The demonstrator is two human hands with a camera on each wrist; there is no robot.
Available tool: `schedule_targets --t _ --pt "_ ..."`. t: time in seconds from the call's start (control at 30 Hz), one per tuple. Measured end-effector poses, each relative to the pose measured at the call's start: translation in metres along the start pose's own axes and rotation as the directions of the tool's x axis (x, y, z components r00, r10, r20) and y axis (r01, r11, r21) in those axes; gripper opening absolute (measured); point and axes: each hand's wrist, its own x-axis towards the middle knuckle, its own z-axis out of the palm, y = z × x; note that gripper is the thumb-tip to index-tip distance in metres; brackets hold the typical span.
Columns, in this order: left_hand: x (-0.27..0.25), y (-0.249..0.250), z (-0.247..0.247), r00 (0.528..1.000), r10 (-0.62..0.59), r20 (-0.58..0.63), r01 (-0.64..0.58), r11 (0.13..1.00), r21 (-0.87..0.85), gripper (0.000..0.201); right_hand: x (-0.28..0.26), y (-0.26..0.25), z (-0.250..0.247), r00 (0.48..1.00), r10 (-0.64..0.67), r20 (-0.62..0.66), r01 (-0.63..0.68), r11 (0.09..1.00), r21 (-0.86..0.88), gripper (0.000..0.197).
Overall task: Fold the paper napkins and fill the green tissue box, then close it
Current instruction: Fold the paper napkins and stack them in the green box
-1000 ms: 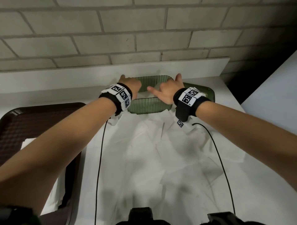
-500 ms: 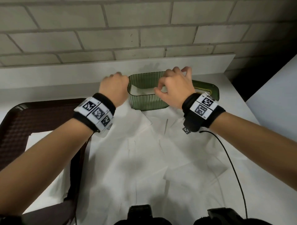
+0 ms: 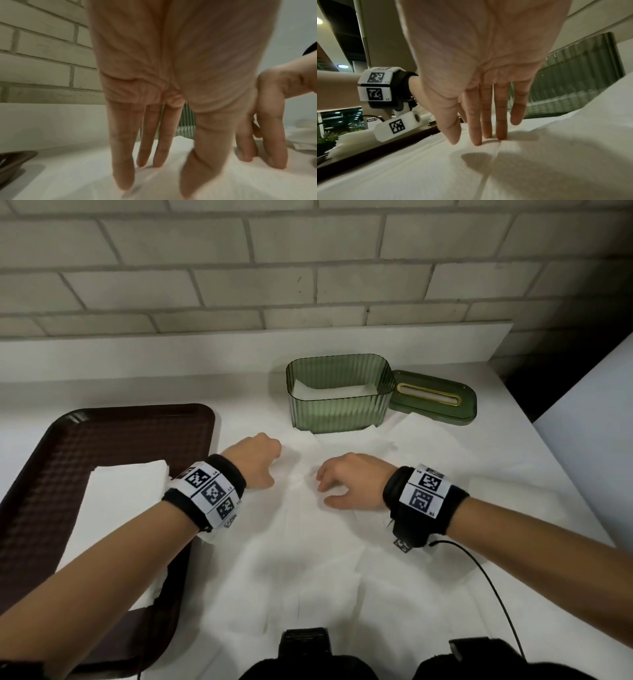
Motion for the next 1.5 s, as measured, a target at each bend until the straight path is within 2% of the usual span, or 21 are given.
schedule_targets --t 0.13,0.17,0.23,0.33,0.37,0.47,0.53,0.63,0.77,0.93,1.07,1.17,1.23,1.27,1.3,1.37,1.43,1.5 --pt "-0.003 -0.003 -0.006 0.990 -0.009 -0.142 0.005 1.000 -0.025 0.013 -0.005 0.003 -0.008 0.999 -0.006 -0.051 0.010 0.996 0.088 0.027" --pt "-0.004 -0.007 -0.009 0.983 -0.010 -0.183 0.000 0.998 -0.055 0.015 -0.006 0.003 -0.013 0.996 -0.001 -0.089 0.010 0.994 0.107 0.027" --pt "-0.009 -0.012 -0.020 0.969 0.008 -0.246 -0.029 0.996 -0.083 0.032 -0.008 0.003 -0.023 0.978 -0.001 -0.207 0.029 0.991 0.134 0.035" --pt "-0.026 -0.007 -0.048 0.935 0.087 -0.343 -0.133 0.985 -0.113 0.032 -0.007 0.000 -0.045 0.935 -0.027 -0.353 0.115 0.966 0.231 0.049" --pt "-0.032 -0.004 -0.058 0.924 0.125 -0.362 -0.178 0.977 -0.117 0.032 -0.005 -0.001 -0.053 0.918 -0.032 -0.394 0.148 0.952 0.267 0.045" --pt "-0.038 0.000 -0.080 0.889 0.201 -0.410 -0.272 0.954 -0.122 0.012 -0.002 -0.004 -0.074 0.865 -0.049 -0.500 0.193 0.951 0.241 0.025" --pt "-0.034 0.000 -0.089 0.870 0.215 -0.444 -0.322 0.930 -0.179 0.012 0.000 -0.003 -0.084 0.832 -0.034 -0.554 0.215 0.940 0.265 0.016" --pt "-0.015 -0.005 -0.099 0.873 0.166 -0.458 -0.360 0.853 -0.378 0.013 0.003 0.010 -0.097 0.793 0.045 -0.608 0.286 0.854 0.435 0.011" --pt "0.011 -0.018 -0.105 0.913 0.080 -0.399 -0.354 0.642 -0.680 0.033 0.005 0.039 -0.107 0.742 0.244 -0.625 0.326 0.683 0.653 0.019" --pt "0.033 -0.019 -0.111 0.894 -0.053 -0.446 -0.365 0.492 -0.790 0.038 0.004 0.064 -0.114 0.638 0.450 -0.625 0.299 0.604 0.739 0.018" --pt "0.049 0.005 -0.104 0.922 -0.037 -0.385 -0.331 0.440 -0.835 0.047 0.003 0.069 -0.119 0.574 0.507 -0.643 0.356 0.553 0.753 0.015" --pt "0.059 0.026 -0.093 0.913 -0.029 -0.408 -0.342 0.492 -0.800 0.077 0.000 0.064 -0.124 0.577 0.462 -0.674 0.382 0.577 0.722 0.017" --pt "0.062 0.036 -0.094 0.865 -0.035 -0.501 -0.409 0.528 -0.744 0.101 -0.003 0.059 -0.128 0.605 0.393 -0.692 0.397 0.605 0.690 0.018" --pt "0.061 0.040 -0.097 0.830 -0.026 -0.557 -0.457 0.540 -0.707 0.107 -0.004 0.057 -0.130 0.620 0.344 -0.705 0.408 0.625 0.665 0.018" --pt "0.060 0.043 -0.103 0.796 -0.007 -0.606 -0.503 0.550 -0.667 0.105 -0.005 0.055 -0.131 0.631 0.293 -0.719 0.422 0.648 0.634 0.017" --pt "0.058 0.048 -0.115 0.756 0.042 -0.653 -0.566 0.542 -0.621 0.076 -0.006 0.053 -0.134 0.646 0.214 -0.733 0.453 0.665 0.594 0.017" --pt "0.055 0.050 -0.122 0.754 0.074 -0.652 -0.600 0.483 -0.638 0.041 -0.006 0.053 -0.136 0.677 0.197 -0.710 0.449 0.653 0.609 0.029" --pt "0.054 0.047 -0.124 0.776 0.047 -0.629 -0.587 0.417 -0.693 0.025 -0.007 0.057 -0.134 0.719 0.204 -0.664 0.361 0.707 0.608 0.050"
